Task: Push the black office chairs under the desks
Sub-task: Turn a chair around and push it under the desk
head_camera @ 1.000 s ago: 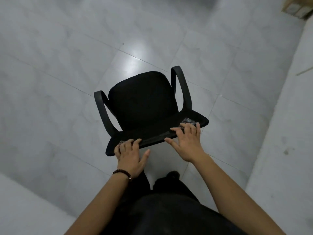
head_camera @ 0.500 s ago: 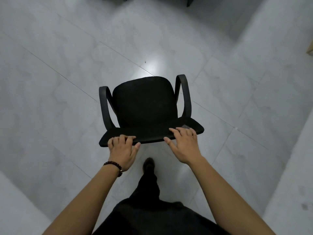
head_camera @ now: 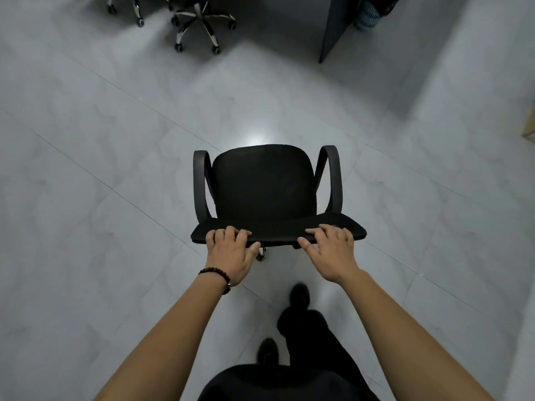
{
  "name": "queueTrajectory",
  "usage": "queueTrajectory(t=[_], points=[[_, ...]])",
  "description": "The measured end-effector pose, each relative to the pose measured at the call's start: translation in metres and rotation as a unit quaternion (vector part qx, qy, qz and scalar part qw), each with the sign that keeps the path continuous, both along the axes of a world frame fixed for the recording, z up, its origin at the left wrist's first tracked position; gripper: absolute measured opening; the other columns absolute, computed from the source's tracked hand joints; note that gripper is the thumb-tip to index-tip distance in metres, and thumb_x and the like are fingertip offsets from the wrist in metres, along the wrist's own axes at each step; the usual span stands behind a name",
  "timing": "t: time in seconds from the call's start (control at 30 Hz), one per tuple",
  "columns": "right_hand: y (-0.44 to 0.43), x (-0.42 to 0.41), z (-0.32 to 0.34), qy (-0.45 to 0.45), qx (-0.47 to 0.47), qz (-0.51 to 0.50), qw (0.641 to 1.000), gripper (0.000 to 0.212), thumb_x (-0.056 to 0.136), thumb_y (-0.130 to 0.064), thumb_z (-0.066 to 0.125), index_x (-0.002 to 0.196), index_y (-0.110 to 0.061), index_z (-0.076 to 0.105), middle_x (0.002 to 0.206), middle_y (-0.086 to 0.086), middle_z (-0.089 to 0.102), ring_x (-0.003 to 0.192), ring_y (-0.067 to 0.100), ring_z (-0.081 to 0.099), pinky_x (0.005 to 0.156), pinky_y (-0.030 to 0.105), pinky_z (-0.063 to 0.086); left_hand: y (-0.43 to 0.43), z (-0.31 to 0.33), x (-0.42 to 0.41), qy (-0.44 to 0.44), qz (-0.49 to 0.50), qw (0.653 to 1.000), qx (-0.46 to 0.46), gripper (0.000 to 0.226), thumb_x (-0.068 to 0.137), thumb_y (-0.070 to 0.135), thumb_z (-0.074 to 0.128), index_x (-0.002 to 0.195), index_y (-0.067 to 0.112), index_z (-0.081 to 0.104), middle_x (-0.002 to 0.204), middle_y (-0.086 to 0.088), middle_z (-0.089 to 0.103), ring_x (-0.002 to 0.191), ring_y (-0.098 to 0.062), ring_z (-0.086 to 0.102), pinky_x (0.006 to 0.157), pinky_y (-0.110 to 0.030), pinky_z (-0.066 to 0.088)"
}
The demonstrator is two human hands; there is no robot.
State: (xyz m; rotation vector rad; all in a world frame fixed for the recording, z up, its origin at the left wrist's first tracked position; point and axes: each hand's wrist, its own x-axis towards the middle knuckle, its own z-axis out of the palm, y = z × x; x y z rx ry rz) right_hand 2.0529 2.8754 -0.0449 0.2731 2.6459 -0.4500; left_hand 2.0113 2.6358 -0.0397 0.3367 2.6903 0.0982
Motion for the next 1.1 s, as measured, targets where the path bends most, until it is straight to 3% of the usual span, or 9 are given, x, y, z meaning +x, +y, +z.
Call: queueTrajectory(t=[0.27,0.43,0.5,0.57,0.63,0.97,1.1], points=[[0.055,-0.181,-0.006,0.009,0.007,0.011,1.000,0.057,0.097,-0.062,0.024,0.139,-0.031,0.046,0.148,0.006,0.037,0.142,0.024,0.022,0.117,0.045,0.000,0.054,-0.005,-0.169,0.014,0.010,1.000,-0.004,0.053,0.095,0.057,0.019,0.133,0.028,0.041,0.119,-0.003,0.049,0.113,-0.025,0.042,0.107,-0.043,0.022],[0.068,-0.304,0.003,-0.009,0.002,0.021,1.000,0.059,0.096,-0.063,0.022,0.141,-0.031,0.043,0.147,0.007,0.038,0.141,0.025,0.024,0.117,0.046,0.000,0.067,0.002,-0.291,0.011,0.063,0.998,0.021,0.067,0.093,0.060,0.019,0.143,0.017,0.030,0.127,-0.007,0.050,0.119,-0.027,0.042,0.108,-0.043,0.025],[0.065,-0.350,0.006,-0.017,-0.001,0.026,1.000,0.059,0.096,-0.063,0.021,0.141,-0.031,0.043,0.147,0.007,0.038,0.141,0.026,0.024,0.118,0.046,0.001,0.064,0.003,-0.334,0.001,0.081,0.997,0.008,0.067,0.092,0.063,0.018,0.143,0.020,0.032,0.135,-0.010,0.045,0.127,-0.028,0.036,0.112,-0.046,0.019],[0.057,-0.394,0.009,-0.027,-0.003,0.026,0.999,0.059,0.096,-0.063,0.021,0.141,-0.031,0.043,0.148,0.007,0.038,0.141,0.026,0.024,0.118,0.046,0.002,0.058,0.003,-0.375,-0.012,0.112,0.994,-0.010,0.063,0.091,0.065,0.016,0.140,0.030,0.035,0.145,-0.012,0.034,0.138,-0.029,0.021,0.113,-0.055,0.000],[0.048,-0.433,0.011,-0.029,-0.003,0.023,0.999,0.058,0.097,-0.062,0.022,0.141,-0.031,0.043,0.147,0.007,0.038,0.140,0.027,0.025,0.117,0.046,0.002,0.050,0.003,-0.417,-0.021,0.118,0.993,-0.022,0.062,0.090,0.067,0.014,0.139,0.034,0.034,0.149,-0.011,0.028,0.142,-0.030,0.013,0.109,-0.061,-0.010],[-0.022,-0.655,0.000,0.024,0.007,-0.029,0.999,0.056,0.098,-0.061,0.022,0.138,-0.032,0.047,0.138,0.004,0.048,0.135,0.024,0.034,0.116,0.042,0.009,-0.014,-0.004,-0.671,-0.001,0.043,0.999,-0.022,0.059,0.092,0.062,0.017,0.131,0.027,0.042,0.140,-0.011,0.036,0.137,-0.031,0.021,0.107,-0.063,-0.014],[-0.058,-0.734,0.005,0.005,-0.004,-0.059,0.998,0.057,0.097,-0.063,0.021,0.142,-0.035,0.043,0.142,0.002,0.046,0.137,0.022,0.031,0.116,0.040,0.010,-0.047,0.002,-0.775,-0.013,-0.003,0.999,-0.036,0.059,0.092,0.062,0.016,0.132,0.026,0.041,0.139,-0.011,0.036,0.136,-0.031,0.022,0.107,-0.064,-0.012]])
